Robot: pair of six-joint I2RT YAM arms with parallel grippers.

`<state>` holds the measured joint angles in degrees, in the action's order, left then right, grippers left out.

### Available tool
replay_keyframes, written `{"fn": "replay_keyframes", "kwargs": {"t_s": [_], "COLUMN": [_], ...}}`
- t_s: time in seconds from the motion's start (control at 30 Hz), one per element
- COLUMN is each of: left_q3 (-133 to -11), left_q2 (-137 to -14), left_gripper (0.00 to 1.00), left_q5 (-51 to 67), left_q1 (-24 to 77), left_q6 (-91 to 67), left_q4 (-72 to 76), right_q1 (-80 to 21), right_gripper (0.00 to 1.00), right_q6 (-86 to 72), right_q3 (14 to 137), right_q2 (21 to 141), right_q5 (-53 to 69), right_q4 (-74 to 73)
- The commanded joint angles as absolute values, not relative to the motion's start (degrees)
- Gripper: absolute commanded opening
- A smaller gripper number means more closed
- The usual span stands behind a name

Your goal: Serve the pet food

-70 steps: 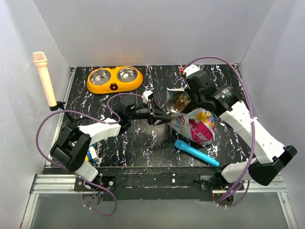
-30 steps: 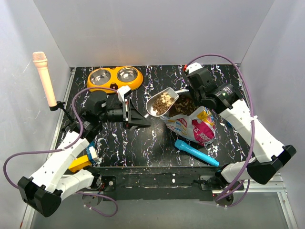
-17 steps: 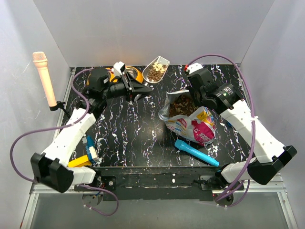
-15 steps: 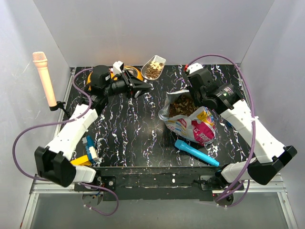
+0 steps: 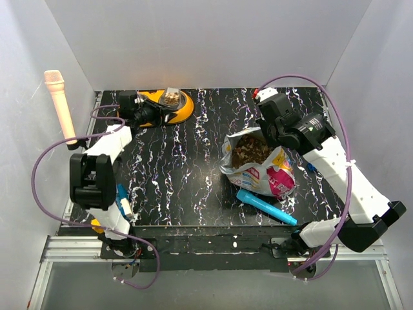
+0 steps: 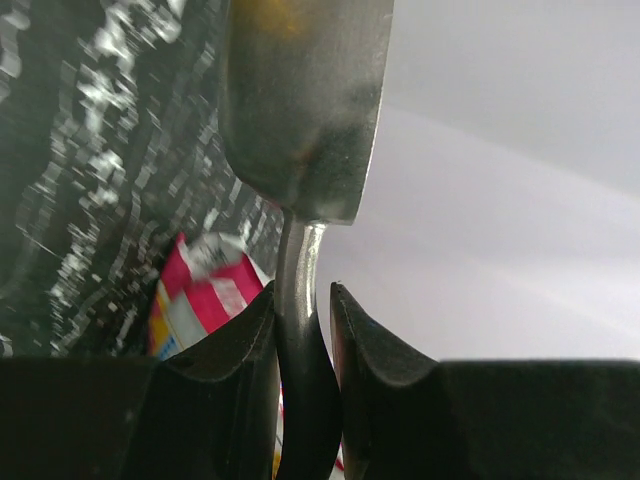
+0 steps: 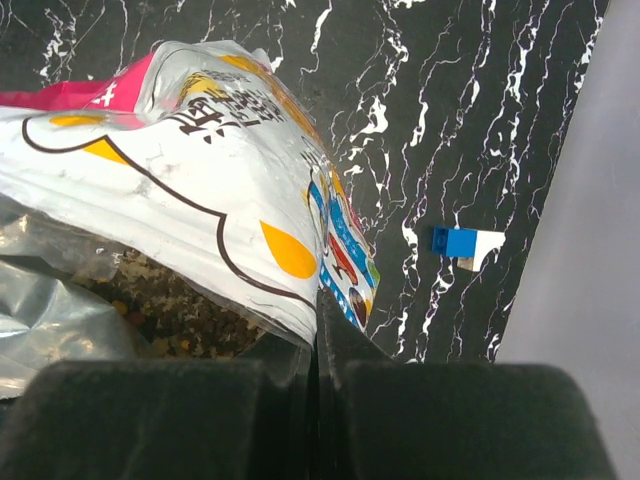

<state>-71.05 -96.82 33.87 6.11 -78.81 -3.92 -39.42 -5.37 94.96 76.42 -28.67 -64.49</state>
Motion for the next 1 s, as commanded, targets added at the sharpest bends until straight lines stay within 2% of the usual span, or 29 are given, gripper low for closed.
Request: {"fn": "replay_keyframes", "kwargs": {"t_s": [0.0, 0.3, 0.6, 0.87, 0.97], "left_q3": [-76.2, -83.3, -89.8, -104.9, -111.1], "left_q2": [-102.6, -113.4, -116.0, -121.6, -124.8], "left_gripper": [0.0, 0.0, 0.0, 0.0, 0.0], "left_q5": [33.1, 32.5, 30.6, 29.8, 28.9], "left_q1": [3.7, 2.7, 2.7, 2.7, 3.1], "left_q6": [-72.4, -75.8, -88.8, -91.3, -92.0], "left_q4": [-4.1, -4.7, -17.3, -29.3, -39.3], "right_q1": [-39.2, -39.2, -39.2, -39.2, -39.2], "right_gripper": [0.01, 0.01, 0.01, 0.01, 0.01], "right_q6": [-5.6, -6.2, -4.3, -3.1, -2.6], "right_q3": [103.6, 103.9, 103.1, 102.0, 101.4], "right_q2": [71.8, 71.1, 70.8, 69.6, 69.2], "right_q5": [-31.3, -32.6, -33.5, -34.5, -35.3], "right_q4": [-63.1, -66.2, -64.5, -63.3, -62.9]}}
